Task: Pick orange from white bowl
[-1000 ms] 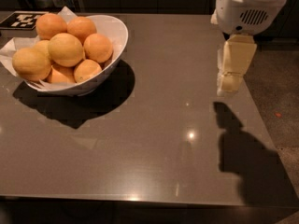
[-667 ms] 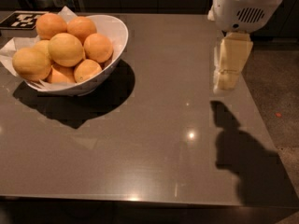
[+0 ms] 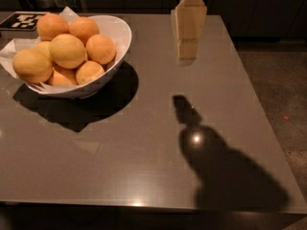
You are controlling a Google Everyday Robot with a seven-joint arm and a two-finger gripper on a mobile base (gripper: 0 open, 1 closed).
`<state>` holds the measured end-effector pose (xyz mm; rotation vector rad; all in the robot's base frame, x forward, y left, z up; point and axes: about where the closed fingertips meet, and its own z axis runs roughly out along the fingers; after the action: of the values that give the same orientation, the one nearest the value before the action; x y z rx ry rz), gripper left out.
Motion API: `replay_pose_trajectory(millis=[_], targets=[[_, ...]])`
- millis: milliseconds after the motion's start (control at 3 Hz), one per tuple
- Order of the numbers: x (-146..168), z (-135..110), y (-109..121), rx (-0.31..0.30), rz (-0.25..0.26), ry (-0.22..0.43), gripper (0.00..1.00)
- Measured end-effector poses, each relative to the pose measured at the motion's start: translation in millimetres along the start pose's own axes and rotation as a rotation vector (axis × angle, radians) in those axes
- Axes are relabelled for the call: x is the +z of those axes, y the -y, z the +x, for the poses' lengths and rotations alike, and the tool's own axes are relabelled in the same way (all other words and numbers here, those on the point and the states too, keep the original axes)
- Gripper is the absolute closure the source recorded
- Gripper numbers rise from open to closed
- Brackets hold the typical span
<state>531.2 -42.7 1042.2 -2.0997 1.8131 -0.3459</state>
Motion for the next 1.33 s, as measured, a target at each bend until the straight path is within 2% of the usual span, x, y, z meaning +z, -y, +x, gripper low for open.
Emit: replay_pose_trajectory(millis=[333, 667, 1000, 1333], targets=[[-2, -4, 6, 0.003, 0.023, 0.014, 0.00], [6, -29, 27, -0.032, 0.029, -0.001, 0.00], [24, -68, 54, -0.111, 0.026, -0.018, 0.00], [24, -80, 61, -0.122, 0.055, 0.006, 0.00]])
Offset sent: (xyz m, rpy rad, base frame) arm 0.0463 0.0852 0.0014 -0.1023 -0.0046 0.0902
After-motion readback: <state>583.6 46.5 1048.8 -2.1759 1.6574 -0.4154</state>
